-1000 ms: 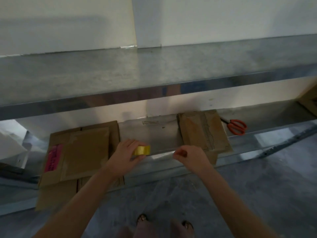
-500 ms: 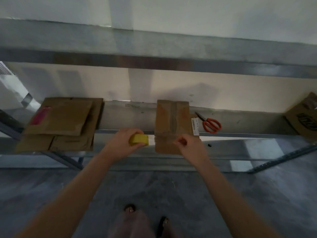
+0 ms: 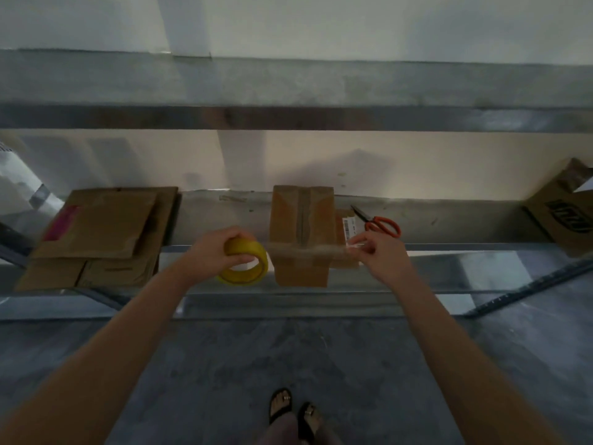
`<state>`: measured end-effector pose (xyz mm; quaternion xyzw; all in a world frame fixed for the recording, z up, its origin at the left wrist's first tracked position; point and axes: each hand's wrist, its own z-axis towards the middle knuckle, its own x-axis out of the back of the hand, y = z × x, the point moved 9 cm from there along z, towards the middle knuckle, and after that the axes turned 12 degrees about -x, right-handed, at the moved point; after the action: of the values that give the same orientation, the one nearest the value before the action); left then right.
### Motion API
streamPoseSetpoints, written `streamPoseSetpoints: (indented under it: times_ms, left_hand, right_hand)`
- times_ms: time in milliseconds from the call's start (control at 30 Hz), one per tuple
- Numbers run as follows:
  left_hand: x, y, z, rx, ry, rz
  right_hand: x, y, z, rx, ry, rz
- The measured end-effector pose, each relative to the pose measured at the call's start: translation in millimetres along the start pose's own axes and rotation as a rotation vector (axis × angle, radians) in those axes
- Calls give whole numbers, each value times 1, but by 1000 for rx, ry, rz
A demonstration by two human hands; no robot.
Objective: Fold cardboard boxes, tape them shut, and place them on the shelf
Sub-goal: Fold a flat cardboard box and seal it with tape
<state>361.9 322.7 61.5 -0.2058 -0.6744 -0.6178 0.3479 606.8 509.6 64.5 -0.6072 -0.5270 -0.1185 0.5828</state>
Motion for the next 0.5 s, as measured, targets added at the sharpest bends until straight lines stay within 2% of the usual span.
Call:
streamPoseSetpoints:
  times_ms: [200,500]
  left_hand:
    - [2,-20,8,49,-2,-66]
    - [-18,-44,16,70,-76,37]
  right_hand:
    - [-16,4,9,-8,17,91]
    - [-35,20,21,-68,65,168]
